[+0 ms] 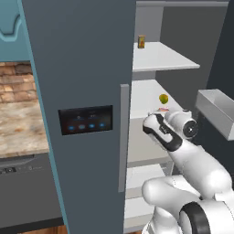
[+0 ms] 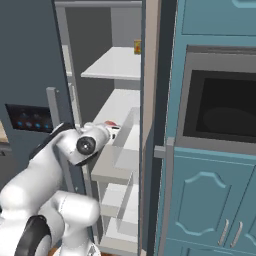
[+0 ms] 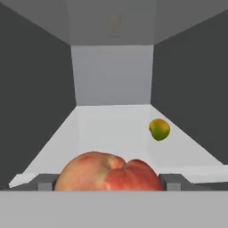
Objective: Pick the peach and mango from the fridge and place them on the plate next to the blender to make a fruit smoothie.
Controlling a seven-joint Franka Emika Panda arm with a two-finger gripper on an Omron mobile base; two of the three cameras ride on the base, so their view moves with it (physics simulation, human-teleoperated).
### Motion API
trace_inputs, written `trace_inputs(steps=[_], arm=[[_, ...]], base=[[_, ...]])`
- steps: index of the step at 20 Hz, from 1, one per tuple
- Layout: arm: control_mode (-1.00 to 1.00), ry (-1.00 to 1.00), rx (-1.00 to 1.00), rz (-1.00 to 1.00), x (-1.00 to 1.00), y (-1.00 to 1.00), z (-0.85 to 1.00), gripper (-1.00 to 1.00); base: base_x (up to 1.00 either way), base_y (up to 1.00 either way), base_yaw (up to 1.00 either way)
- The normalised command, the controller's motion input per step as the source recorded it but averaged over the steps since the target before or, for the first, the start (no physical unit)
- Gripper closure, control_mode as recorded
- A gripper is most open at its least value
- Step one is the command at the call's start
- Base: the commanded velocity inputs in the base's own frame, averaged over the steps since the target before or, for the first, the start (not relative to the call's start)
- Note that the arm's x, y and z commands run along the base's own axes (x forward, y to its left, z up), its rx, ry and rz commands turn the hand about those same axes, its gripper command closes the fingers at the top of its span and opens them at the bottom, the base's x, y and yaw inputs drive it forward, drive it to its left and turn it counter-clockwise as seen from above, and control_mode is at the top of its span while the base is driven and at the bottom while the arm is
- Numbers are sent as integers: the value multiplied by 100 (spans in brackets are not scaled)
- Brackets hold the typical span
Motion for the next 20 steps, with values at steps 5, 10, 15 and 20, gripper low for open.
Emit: trace_inputs(steps=[5, 10, 15, 20], arm=[[-100, 37, 0, -1, -87, 0, 100, 100], [-100, 44, 0, 0, -92, 0, 100, 100], [-100, 60, 0, 0, -87, 0, 86, 100], [-100, 3, 15, 1, -24, 0, 0, 100]], base=[[0, 0, 0], [0, 0, 0], [0, 0, 0], [0, 0, 0]])
